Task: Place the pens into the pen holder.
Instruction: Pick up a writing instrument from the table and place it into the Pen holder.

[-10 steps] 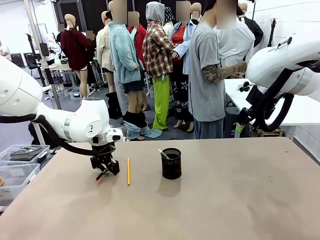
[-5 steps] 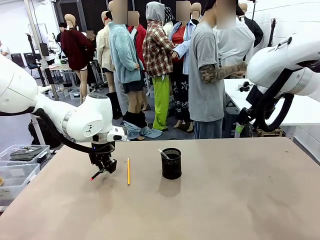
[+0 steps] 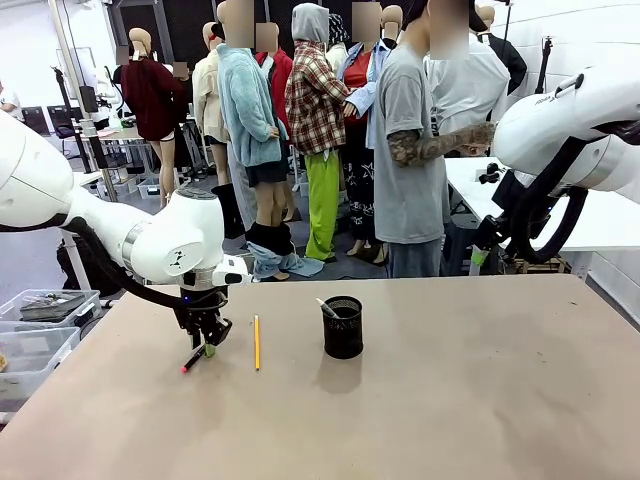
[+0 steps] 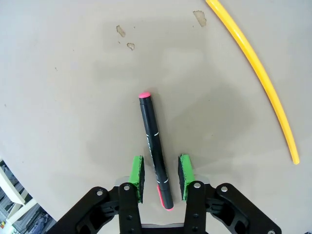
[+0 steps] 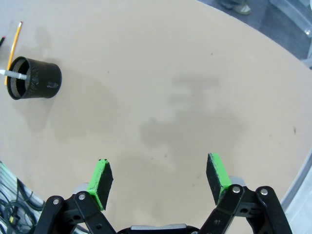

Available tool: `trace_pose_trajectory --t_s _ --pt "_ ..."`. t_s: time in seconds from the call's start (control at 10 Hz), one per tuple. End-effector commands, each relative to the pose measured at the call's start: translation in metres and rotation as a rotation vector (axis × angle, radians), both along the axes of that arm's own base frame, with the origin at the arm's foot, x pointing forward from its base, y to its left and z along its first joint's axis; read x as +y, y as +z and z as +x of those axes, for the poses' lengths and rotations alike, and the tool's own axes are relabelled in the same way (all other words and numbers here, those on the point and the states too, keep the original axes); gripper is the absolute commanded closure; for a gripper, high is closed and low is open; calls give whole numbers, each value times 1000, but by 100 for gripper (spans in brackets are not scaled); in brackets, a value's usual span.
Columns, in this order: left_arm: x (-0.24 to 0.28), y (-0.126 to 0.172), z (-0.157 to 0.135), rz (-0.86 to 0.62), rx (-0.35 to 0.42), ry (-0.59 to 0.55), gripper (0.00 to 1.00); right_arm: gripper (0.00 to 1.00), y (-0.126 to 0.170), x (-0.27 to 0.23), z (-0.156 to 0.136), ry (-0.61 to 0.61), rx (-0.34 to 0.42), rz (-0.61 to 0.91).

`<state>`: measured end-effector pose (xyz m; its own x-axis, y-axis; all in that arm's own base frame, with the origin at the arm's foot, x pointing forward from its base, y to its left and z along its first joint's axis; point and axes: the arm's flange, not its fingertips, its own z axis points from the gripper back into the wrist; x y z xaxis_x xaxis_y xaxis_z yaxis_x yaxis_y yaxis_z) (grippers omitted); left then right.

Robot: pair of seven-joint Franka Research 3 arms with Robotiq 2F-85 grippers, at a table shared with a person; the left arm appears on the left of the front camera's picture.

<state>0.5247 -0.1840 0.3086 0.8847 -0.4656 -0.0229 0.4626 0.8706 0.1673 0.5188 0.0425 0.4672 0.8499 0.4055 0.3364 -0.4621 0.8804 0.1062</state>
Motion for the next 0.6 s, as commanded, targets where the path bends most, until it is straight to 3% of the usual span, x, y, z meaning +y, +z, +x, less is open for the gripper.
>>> trace_pose_trajectory --t_s 0.0,0.1,0.5 --pt "4 -3 -4 -33 31 25 80 4 0 -1 1 10 -12 -4" --pt "5 -2 -3 -80 65 10 100 4 0 -1 1 10 -12 -4" --pt "19 1 2 -130 104 45 100 4 0 -1 1 10 -12 -4"
